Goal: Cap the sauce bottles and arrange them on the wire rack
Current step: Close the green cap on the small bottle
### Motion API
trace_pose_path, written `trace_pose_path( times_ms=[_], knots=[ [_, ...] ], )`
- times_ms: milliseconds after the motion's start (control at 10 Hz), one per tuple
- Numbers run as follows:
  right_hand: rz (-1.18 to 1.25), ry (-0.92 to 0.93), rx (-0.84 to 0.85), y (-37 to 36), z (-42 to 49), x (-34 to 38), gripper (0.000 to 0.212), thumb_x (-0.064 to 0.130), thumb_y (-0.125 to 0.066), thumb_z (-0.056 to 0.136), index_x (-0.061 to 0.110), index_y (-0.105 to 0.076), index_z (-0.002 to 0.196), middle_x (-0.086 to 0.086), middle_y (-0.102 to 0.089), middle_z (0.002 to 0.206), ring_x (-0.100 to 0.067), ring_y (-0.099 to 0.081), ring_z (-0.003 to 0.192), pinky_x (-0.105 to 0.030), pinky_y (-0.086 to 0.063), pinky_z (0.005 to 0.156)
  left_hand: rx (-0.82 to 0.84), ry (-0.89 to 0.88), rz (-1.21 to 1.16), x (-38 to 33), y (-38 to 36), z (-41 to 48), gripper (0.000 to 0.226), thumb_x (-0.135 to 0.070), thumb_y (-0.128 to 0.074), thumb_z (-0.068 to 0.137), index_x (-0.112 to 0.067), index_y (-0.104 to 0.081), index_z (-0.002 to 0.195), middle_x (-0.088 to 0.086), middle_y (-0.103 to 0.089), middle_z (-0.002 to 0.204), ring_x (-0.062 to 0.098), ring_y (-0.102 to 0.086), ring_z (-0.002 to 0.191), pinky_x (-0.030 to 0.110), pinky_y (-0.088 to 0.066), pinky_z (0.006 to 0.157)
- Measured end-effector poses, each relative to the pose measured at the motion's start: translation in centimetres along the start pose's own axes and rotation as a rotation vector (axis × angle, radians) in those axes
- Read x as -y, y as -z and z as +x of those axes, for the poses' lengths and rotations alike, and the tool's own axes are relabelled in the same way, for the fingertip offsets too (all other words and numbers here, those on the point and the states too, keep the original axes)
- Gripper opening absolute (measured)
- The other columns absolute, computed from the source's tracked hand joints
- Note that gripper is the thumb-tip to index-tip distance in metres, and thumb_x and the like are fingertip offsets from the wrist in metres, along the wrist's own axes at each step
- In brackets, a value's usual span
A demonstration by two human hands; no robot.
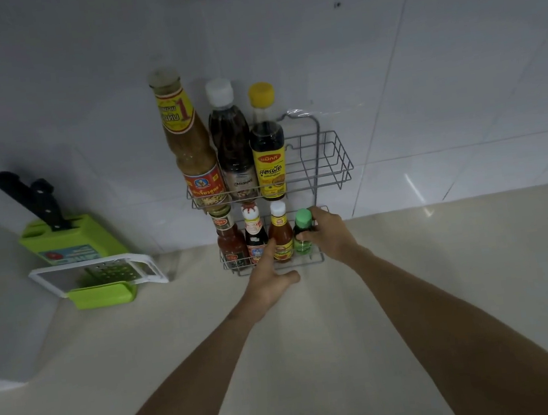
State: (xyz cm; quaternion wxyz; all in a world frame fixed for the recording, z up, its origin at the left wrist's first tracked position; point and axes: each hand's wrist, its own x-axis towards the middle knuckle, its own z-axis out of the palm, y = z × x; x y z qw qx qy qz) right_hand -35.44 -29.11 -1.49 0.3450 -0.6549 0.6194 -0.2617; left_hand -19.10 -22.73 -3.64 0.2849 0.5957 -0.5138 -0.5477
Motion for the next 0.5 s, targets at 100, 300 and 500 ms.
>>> trace_pose_path(
  times_ms=[100, 300, 500],
  knots=[
    [-0.013, -0.024, 0.005, -0.5, 0.0, -0.2, 0.038, 0.011, -0.075, 0.076, 0.004, -0.057, 0.109, -0.015, -0.066, 0.104, -0.026, -0.059, 0.093, -0.026, -0.04, 0.073, -0.006, 0.012, -0.003, 0.1, 0.0, 0.1, 0.107, -0.024, -0.07, 0.059, -0.025, -0.015, 0.151, -0.006, -0.03, 0.154, 0.012, -0.029, 0.141, 0.024, -0.028, 0.107],
    [-0.068, -0.085, 0.044, -0.9, -0.3, -0.2, 0.032, 0.013, -0.064, 0.086, 0.001, -0.05, 0.112, -0.022, -0.063, 0.107, -0.036, -0.057, 0.101, -0.029, -0.034, 0.071, 0.015, 0.003, 0.039, 0.1, 0.3, 0.0, 0.103, -0.019, -0.072, 0.066, -0.024, -0.015, 0.152, -0.005, -0.028, 0.156, 0.014, -0.029, 0.141, 0.025, -0.028, 0.107],
    [-0.071, -0.063, -0.003, -0.1, -3.7, 0.0, 0.042, 0.005, -0.039, 0.095, 0.004, -0.036, 0.137, -0.025, -0.055, 0.127, -0.04, -0.055, 0.111, -0.036, -0.042, 0.084, 0.011, -0.037, 0.132, -0.7, 0.7, -1.4, 0.091, -0.023, -0.066, 0.07, -0.026, -0.024, 0.15, -0.008, -0.034, 0.152, 0.015, -0.034, 0.139, 0.032, -0.031, 0.113]
  ],
)
